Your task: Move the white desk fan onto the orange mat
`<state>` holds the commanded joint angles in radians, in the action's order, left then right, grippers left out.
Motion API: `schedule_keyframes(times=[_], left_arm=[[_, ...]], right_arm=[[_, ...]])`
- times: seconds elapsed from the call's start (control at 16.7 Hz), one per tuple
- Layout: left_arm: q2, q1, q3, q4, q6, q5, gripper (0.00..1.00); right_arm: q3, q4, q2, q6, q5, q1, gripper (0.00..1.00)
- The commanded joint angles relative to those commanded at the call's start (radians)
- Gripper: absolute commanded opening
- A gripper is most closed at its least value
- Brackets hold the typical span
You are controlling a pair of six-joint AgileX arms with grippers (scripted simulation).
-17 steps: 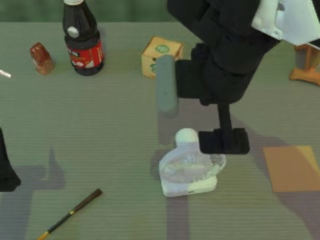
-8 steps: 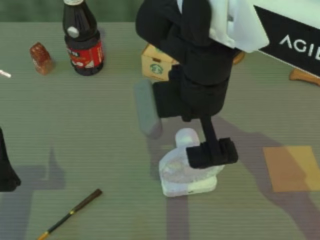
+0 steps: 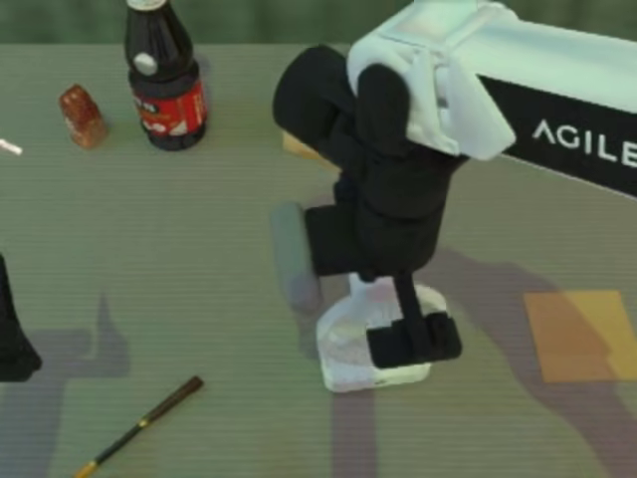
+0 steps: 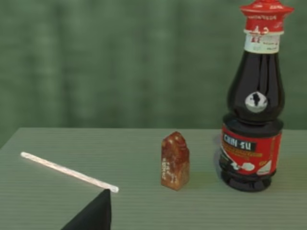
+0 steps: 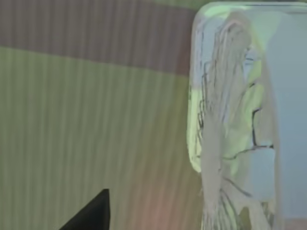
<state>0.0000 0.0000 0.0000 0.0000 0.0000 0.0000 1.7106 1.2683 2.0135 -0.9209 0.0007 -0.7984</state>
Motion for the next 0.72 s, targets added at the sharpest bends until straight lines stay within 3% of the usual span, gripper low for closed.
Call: schedule_keyframes(times=[0.3,0.72], left_arm=[[0.000,0.000,0.000,0.000,0.000,0.000,1.00],[0.000,0.000,0.000,0.000,0.000,0.000,1.00]], right_arm=[[-0.015,-0.015,0.001,0.000,0.000,-0.001,1.00],[-0.015,-0.015,0.001,0.000,0.000,-0.001,0.47]])
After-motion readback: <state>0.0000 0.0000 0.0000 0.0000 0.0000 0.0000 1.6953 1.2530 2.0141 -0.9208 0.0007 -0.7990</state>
